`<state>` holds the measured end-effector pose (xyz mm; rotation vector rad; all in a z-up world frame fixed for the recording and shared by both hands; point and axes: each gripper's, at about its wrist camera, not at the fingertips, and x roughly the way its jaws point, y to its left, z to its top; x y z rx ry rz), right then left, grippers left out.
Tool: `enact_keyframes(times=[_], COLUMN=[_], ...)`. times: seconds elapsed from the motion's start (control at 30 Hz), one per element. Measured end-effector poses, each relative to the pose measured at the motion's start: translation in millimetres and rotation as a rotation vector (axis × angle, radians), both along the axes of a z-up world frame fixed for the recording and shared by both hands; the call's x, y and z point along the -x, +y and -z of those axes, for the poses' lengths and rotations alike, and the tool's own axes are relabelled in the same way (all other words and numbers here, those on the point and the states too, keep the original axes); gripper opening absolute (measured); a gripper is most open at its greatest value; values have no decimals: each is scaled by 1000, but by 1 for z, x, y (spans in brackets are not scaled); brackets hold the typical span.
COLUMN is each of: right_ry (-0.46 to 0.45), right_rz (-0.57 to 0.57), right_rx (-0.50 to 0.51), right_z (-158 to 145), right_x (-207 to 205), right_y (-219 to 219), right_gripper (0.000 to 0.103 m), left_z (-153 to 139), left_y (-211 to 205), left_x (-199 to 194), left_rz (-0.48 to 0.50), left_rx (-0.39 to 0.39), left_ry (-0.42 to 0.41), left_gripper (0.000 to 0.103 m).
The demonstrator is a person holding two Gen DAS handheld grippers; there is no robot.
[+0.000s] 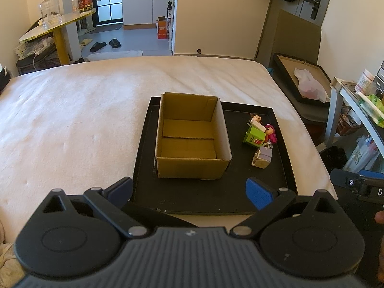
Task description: Organize rigid objects
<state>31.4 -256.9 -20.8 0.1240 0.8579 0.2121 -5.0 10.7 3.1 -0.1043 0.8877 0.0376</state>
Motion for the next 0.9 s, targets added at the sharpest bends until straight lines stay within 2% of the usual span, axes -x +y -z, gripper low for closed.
enact_keyframes(times=[0.9], right_ry=[-3], right_rz=[8], right_rx=[9], right_z=[-1], right_x=[-2], right_y=[-3], right_gripper=[103], left_z=[0], left_y=[3], left_x=[1], left_rz=[-4], left_rx=[-6], left_ry=[-1], left_gripper=[100])
